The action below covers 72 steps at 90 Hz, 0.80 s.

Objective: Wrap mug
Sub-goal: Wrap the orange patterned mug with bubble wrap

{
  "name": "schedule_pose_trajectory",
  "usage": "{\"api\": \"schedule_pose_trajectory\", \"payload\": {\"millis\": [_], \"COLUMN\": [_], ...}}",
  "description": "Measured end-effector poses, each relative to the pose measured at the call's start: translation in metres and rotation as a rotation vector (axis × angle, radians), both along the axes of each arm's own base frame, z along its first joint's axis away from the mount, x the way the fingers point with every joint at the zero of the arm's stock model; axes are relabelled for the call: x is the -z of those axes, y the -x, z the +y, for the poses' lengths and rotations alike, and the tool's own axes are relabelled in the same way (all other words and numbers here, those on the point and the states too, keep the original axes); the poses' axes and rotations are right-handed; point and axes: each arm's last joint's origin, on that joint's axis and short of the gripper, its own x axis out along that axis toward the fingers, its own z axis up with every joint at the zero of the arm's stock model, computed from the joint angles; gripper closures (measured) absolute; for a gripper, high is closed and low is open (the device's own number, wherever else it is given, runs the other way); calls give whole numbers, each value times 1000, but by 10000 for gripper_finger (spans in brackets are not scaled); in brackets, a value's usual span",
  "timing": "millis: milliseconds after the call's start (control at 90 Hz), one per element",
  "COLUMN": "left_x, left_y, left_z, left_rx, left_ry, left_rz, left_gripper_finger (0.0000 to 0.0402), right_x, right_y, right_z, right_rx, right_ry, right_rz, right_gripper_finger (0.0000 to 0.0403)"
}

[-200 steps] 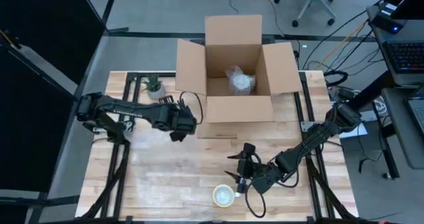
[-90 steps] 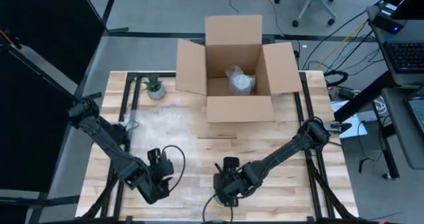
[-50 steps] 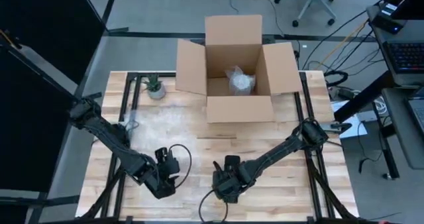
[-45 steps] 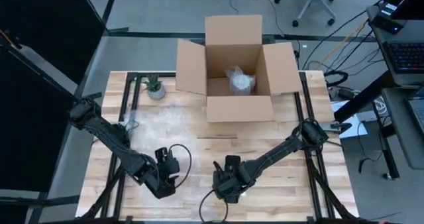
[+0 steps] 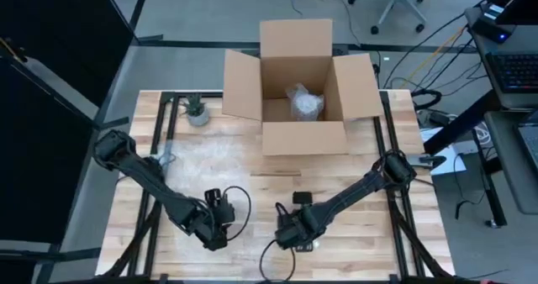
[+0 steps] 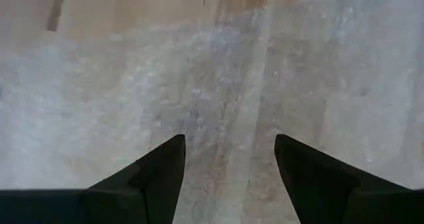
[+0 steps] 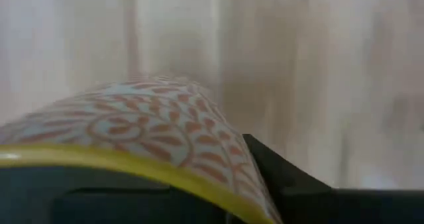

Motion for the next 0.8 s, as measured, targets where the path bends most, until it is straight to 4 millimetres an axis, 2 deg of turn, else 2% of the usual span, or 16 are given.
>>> {"api": "schedule_pose_trajectory", "payload": {"millis": [133, 244, 356, 456, 600, 800], "left_x": [17, 31, 45, 51, 49, 40], "left_y": [-16, -33, -46, -59, -81, -108], "left_z": [-8, -9, -2, 7, 25, 64], "left_rx": [72, 79, 39, -1, -69, -193], "left_ry": [75, 139, 140, 153, 184, 162], "left_rz": [-13, -43, -51, -77, -154, -264], "left_gripper_finger": [180, 180, 180, 180, 180, 180], "right_x": [-32, -41, -52, -53, -58, -61], "right_y": [17, 20, 26, 29, 34, 37], "right_z": [-2, 0, 1, 5, 6, 4], "right_rx": [3, 19, 30, 21, 14, 12], "right_ry": [47, 41, 57, 61, 63, 90], "right_rz": [-44, -84, -132, -127, -128, -127], "right_gripper_finger": [392, 392, 392, 392, 392, 392]}}
